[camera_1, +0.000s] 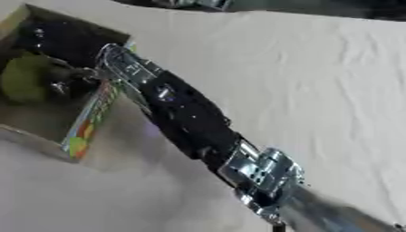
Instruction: Pick up objects on the table and place them in the box.
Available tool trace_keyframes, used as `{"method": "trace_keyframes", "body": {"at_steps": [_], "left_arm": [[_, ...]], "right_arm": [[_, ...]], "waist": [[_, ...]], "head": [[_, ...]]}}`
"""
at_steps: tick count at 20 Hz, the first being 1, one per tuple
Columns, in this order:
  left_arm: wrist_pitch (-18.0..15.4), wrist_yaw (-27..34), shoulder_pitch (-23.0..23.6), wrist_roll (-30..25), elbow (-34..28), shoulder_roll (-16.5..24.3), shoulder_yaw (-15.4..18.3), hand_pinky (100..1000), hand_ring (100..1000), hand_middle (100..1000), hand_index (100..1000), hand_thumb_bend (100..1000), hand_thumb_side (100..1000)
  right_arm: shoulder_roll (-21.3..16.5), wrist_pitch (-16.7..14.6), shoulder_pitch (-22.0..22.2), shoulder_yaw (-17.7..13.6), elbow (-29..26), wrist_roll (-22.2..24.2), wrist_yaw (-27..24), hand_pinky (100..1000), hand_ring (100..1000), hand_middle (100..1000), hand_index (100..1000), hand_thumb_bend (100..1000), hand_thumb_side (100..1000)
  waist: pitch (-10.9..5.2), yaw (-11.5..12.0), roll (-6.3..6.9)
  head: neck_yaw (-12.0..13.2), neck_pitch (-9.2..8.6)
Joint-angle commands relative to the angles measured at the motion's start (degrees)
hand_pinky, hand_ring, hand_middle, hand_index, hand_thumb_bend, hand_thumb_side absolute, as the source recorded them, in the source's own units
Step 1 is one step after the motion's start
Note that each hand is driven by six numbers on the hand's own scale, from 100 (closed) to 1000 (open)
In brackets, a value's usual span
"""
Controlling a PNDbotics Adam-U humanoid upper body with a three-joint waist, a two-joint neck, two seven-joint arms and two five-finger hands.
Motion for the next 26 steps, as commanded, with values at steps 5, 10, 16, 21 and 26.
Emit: {"method": "trace_keyframes", "body": {"at_steps": [5,10,16,21,26], "left_arm": [[0.0,0.1,-0.1,-0.4,-1.1,1.9,0.2,507,570,545,685,100,566],[0.0,0.0,0.1,-0.4,-1.1,1.9,0.2,507,570,545,684,100,566],[0.1,-0.2,0.7,0.0,-1.1,2.0,0.4,507,570,546,685,100,566],[0.2,-0.5,1.5,0.2,-1.1,2.2,0.6,507,570,545,685,100,567],[0.5,-1.2,2.7,0.9,-1.1,2.5,1.2,506,570,546,685,100,567]], "right_arm": [[-0.6,0.6,-1.8,-1.2,-4.2,1.5,-0.1,840,913,854,930,100,188],[-1.2,2.8,-1.9,-2.3,-9.0,0.2,-3.7,842,904,819,916,100,100],[-2.8,5.3,-1.9,-5.4,-17.7,-4.3,-9.2,861,897,777,902,100,100],[-6.7,6.5,-0.6,-6.7,-25.0,-6.8,-13.7,874,898,772,906,100,100],[-13.6,8.4,4.3,-9.7,-32.4,-10.8,-18.2,882,896,760,888,100,160]], "waist": [[-1.54,-0.1,0.81],[-1.65,-0.5,0.98],[-2.01,-1.4,1.38],[-2.46,-2.6,1.74],[-3.05,-5.1,2.09]], "head": [[-0.1,-0.71],[0.2,-0.59],[1.1,-0.18],[2.4,0.34],[6.2,0.67]]}}
